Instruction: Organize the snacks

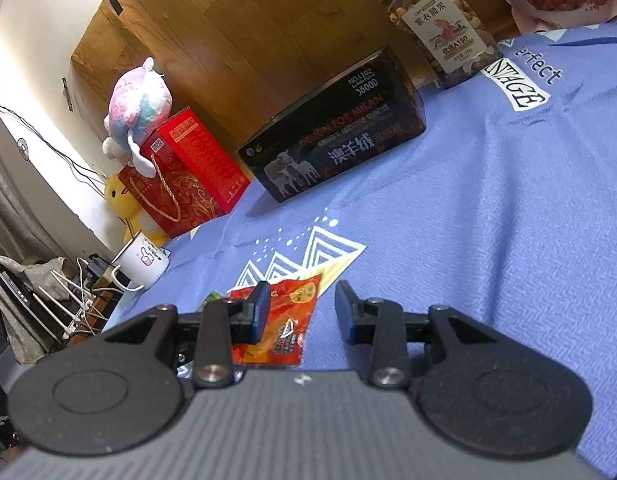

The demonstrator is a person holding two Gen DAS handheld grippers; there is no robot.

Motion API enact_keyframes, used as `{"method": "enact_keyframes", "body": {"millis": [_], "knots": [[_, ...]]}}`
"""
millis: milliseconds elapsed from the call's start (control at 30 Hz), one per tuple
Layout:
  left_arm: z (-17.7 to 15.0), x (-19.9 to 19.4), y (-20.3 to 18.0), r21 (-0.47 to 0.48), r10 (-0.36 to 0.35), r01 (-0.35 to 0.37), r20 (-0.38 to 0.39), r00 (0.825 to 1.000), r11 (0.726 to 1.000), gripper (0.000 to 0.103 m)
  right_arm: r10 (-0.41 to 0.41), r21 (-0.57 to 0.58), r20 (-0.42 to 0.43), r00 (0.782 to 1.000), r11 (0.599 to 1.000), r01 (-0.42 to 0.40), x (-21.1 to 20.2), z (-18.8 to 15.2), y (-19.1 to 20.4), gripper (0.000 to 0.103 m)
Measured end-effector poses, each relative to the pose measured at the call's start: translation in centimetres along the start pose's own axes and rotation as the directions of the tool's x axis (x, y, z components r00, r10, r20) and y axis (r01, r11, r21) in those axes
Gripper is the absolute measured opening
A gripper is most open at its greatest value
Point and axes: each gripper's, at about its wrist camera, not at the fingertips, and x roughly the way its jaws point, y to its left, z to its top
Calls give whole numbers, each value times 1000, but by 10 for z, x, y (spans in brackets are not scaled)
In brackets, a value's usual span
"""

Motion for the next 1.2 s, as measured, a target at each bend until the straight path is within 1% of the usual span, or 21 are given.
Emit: {"method": "enact_keyframes", "body": {"millis": [133,200,400,567,633,733,800,833,867,933,967,1000,1033,1067,1100,1133,1200], "knots": [[0,0,0,-1,0,0,-1,1000,1000,58,-3,1,2,1000,1000,3,-1,-1,0,39],[0,0,2,-14,-11,11,0,1000,1000,58,-9,6,-5,1000,1000,9,-1,-1,0,39],[0,-2,19,-99,-100,100,2,995,990,58,-20,13,-12,1000,1000,20,-9,-5,-1,37],[2,-4,25,-140,-157,156,7,988,978,58,-20,27,-19,1000,999,21,-14,-8,-2,37],[3,-2,30,-171,-206,203,4,979,964,58,-23,26,-24,999,999,23,-14,-8,-1,37],[5,3,36,-224,-284,277,-2,959,935,58,-19,18,-39,999,1000,20,-11,-8,3,37],[6,11,36,-250,-338,322,-22,941,913,53,-11,10,-53,999,1000,11,-7,-9,6,37],[5,16,35,-265,-368,345,-40,929,900,51,-11,2,-57,998,1000,11,-5,-9,8,37],[4,20,34,-278,-390,363,-48,919,889,51,-9,-3,-62,998,1000,9,-3,-9,10,37],[4,20,29,-263,-382,359,-41,923,896,51,36,33,-97,995,999,-33,2,-8,8,37],[4,20,27,-260,-380,357,-40,924,897,49,72,77,-116,991,995,-64,6,-8,5,37],[3,20,28,-266,-385,362,-40,922,893,41,91,108,-118,989,991,-79,7,-9,2,32],[2,21,29,-279,-399,373,-41,916,885,35,88,112,-120,989,991,-75,8,-9,1,30],[1,23,32,-303,-429,397,-45,902,866,23,90,117,-120,989,990,-76,7,-9,-1,27],[-1,26,35,-334,-460,418,-55,886,845,15,99,132,-120,988,988,-83,7,-9,-3,25],[-3,30,38,-363,-479,428,-60,876,828,13,108,144,-121,987,985,-90,7,-9,-4,25],[-5,32,43,-391,-488,433,-50,871,812,10,109,150,-116,987,985,-91,5,-10,-5,23]]}}
